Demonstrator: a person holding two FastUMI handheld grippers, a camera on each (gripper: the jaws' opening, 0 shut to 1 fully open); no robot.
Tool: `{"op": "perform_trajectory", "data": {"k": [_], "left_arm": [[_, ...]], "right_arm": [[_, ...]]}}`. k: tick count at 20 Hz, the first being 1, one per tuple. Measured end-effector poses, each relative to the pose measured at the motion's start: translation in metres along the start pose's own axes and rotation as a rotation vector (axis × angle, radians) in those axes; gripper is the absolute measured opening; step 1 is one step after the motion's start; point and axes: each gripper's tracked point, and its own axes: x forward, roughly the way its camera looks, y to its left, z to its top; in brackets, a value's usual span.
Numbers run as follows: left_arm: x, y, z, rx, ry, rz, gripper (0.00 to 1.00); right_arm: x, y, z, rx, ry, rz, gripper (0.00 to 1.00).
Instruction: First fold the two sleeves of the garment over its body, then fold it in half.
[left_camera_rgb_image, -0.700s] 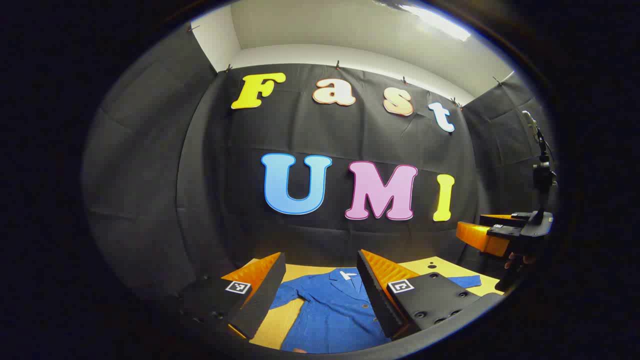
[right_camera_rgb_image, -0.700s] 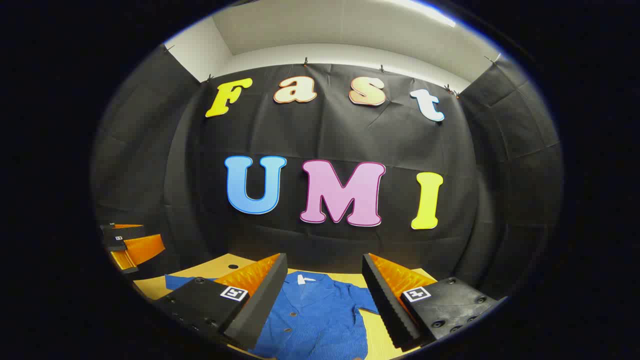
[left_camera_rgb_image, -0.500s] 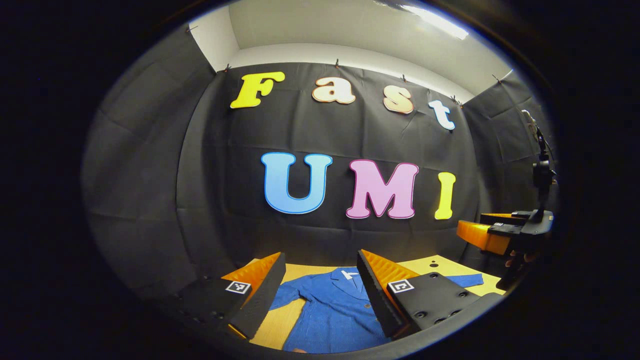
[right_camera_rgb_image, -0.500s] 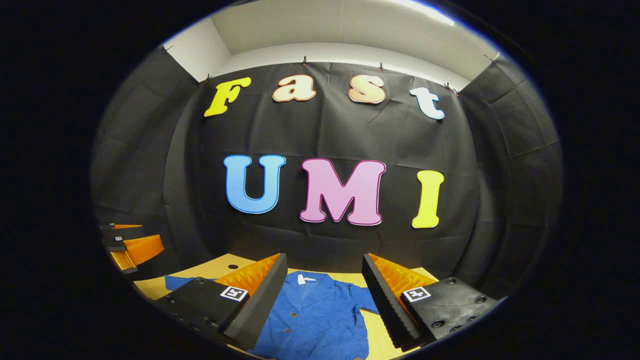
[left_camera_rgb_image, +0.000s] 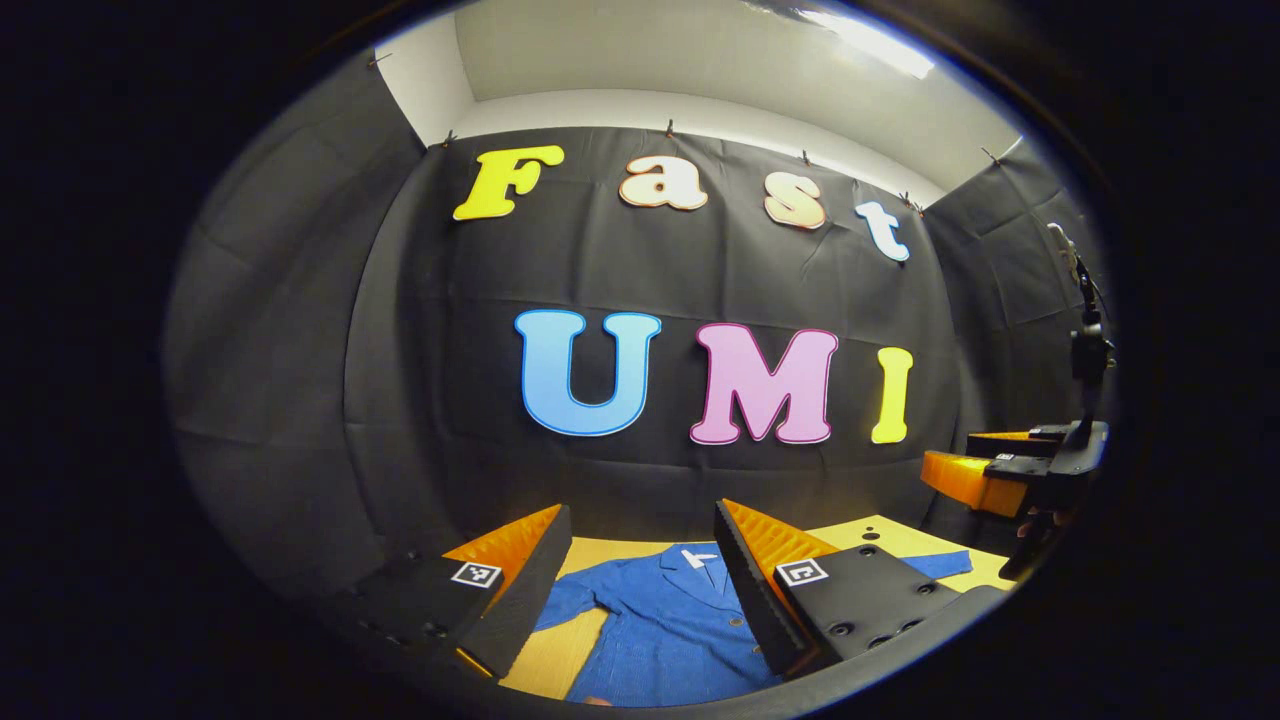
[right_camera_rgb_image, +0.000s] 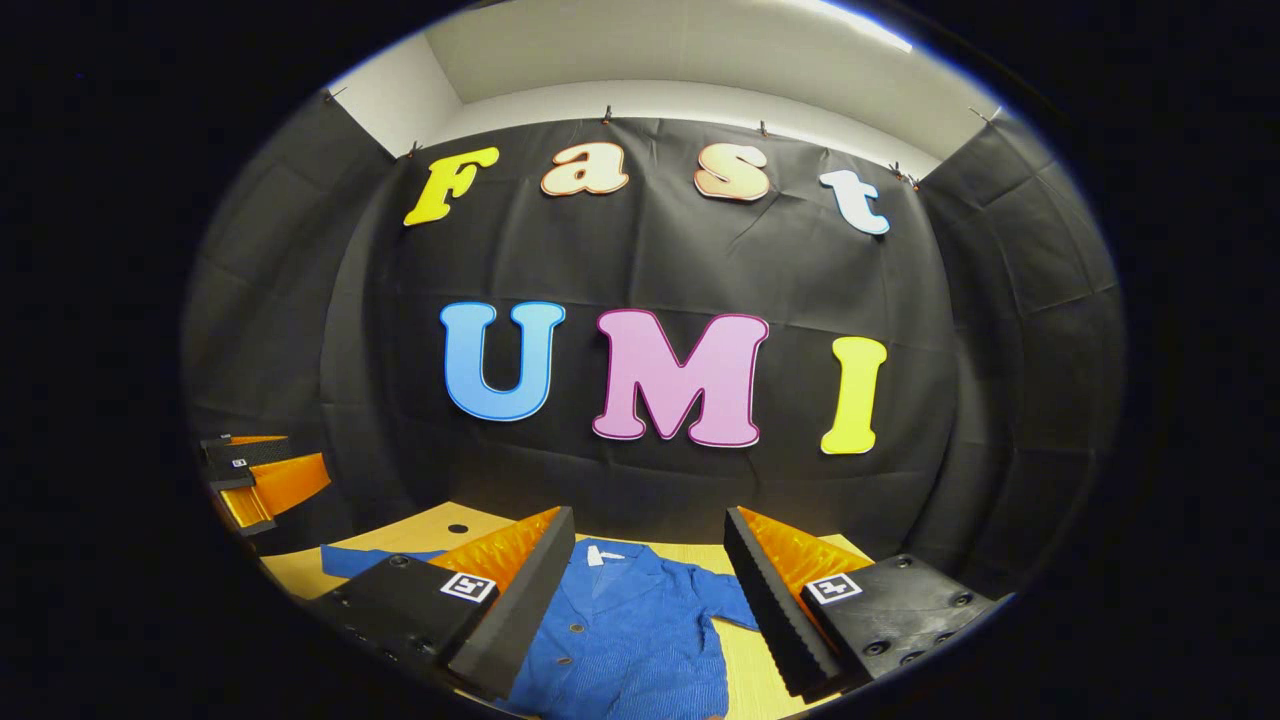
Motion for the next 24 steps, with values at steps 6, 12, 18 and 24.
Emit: {"op": "perform_trajectory", "data": {"k": [6, 12, 18, 24], "left_arm": [[0.006, -0.011, -0.005, 0.007, 0.007, -0.02, 0.82], [0.009, -0.01, -0.007, 0.009, 0.016, -0.014, 0.82], [0.007, -0.015, -0.01, 0.003, 0.026, -0.016, 0.82], [0.007, -0.023, -0.018, -0.004, 0.047, -0.006, 0.82]], "right_arm": [[0.005, -0.007, -0.006, 0.002, 0.014, -0.009, 0.96], [0.011, -0.01, -0.014, 0.003, 0.034, -0.008, 0.96], [0.022, -0.013, -0.014, -0.011, 0.033, -0.005, 0.96], [0.058, -0.051, -0.052, 0.005, 0.113, -0.052, 0.96]]}}
